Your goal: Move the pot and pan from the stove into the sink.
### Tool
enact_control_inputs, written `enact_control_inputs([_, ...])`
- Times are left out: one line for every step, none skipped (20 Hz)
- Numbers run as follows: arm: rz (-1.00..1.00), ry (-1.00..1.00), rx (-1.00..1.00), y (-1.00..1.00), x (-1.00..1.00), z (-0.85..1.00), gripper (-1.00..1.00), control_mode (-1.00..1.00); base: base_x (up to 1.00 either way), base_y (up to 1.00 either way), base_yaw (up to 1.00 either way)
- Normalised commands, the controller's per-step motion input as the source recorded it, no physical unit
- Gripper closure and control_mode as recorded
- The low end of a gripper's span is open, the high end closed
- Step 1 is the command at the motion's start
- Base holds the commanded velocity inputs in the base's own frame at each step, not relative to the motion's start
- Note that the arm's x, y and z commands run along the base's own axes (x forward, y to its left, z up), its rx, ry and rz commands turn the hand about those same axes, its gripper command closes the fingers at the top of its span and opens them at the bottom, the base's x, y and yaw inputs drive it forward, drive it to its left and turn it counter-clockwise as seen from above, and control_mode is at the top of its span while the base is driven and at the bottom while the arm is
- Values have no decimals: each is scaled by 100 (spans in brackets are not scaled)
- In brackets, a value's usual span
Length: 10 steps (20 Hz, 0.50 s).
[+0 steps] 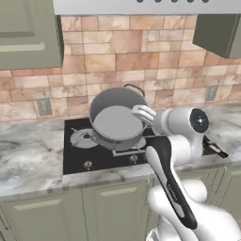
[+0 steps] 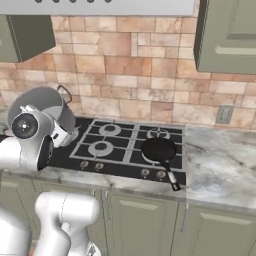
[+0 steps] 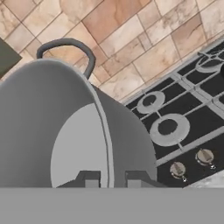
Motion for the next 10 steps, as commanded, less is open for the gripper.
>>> enact_control_inputs([0,0,0,0,0,0,100,100,-99,-19,2])
enact_control_inputs([0,0,0,0,0,0,100,100,-99,-20,2])
enact_control_inputs([0,0,0,0,0,0,100,100,-100,-22,2])
enact_control_inputs([0,0,0,0,0,0,100,100,-96,-23,1])
enact_control_inputs([0,0,0,0,0,0,100,100,-92,-24,0])
enact_control_inputs([0,0,0,0,0,0,100,100,-77,-21,0])
enact_control_inputs([0,0,0,0,0,0,100,100,-62,-16,0])
enact_control_inputs([0,0,0,0,0,0,100,100,-55,-11,0])
enact_control_inputs([0,0,0,0,0,0,100,100,-55,-6,1])
enact_control_inputs([0,0,0,0,0,0,100,100,-59,-6,1])
